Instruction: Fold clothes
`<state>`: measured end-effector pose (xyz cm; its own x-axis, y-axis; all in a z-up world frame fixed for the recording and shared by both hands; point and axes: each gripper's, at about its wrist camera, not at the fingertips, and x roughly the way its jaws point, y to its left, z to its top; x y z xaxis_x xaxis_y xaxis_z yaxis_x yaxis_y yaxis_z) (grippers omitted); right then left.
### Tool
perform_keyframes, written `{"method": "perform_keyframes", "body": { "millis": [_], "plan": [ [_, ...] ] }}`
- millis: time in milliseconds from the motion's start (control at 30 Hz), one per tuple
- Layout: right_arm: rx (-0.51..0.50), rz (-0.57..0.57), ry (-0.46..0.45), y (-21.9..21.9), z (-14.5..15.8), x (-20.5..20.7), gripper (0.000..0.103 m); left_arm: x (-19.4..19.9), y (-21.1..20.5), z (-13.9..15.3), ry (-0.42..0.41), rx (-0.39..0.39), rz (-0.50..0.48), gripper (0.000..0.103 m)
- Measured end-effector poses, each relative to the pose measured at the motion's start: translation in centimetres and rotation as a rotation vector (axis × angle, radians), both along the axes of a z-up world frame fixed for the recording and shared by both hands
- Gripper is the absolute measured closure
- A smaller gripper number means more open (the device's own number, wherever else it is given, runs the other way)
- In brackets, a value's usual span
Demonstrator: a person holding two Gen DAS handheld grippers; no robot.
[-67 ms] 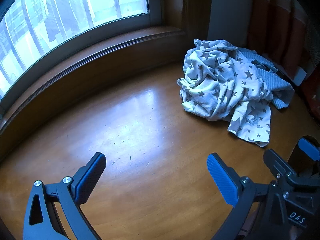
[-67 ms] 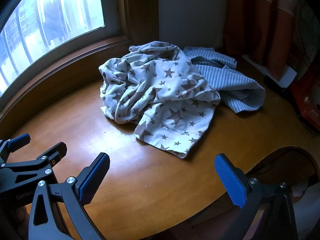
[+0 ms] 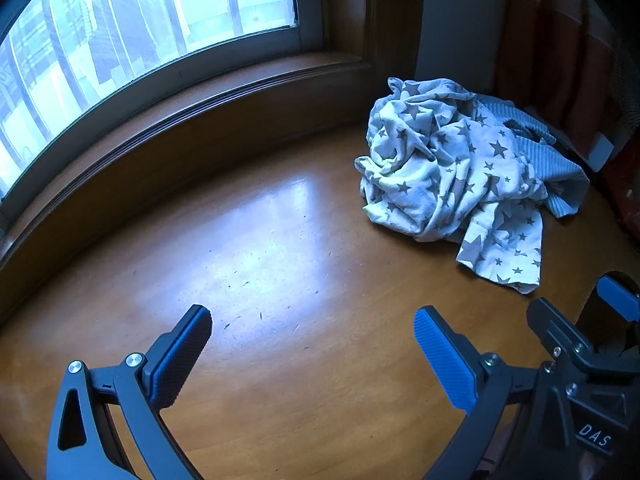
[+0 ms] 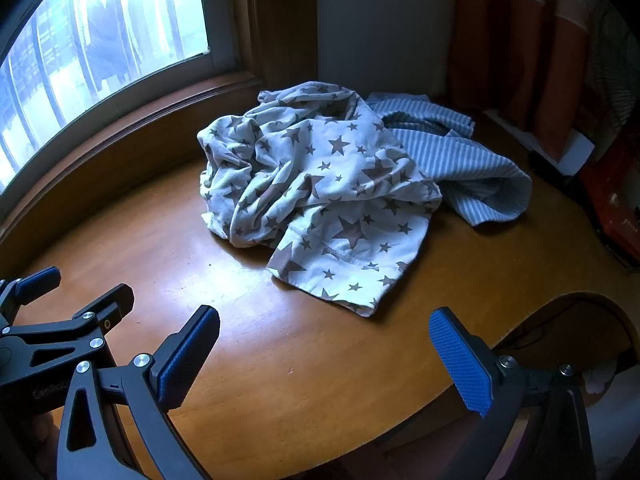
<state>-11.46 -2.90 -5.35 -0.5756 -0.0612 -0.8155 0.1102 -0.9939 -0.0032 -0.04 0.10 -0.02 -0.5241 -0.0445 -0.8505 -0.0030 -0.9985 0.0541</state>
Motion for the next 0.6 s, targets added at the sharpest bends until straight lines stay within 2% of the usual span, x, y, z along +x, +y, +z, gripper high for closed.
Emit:
{"method": "perform_keyframes", "body": {
  "millis": [600],
  "plan": [
    [0.0,-0.001,-0.006,0.0,-0.22,-0.28,0.0,-0.38,0.06,-0.55,-0.005,0.004,-0.006,0.0]
  ]
}}
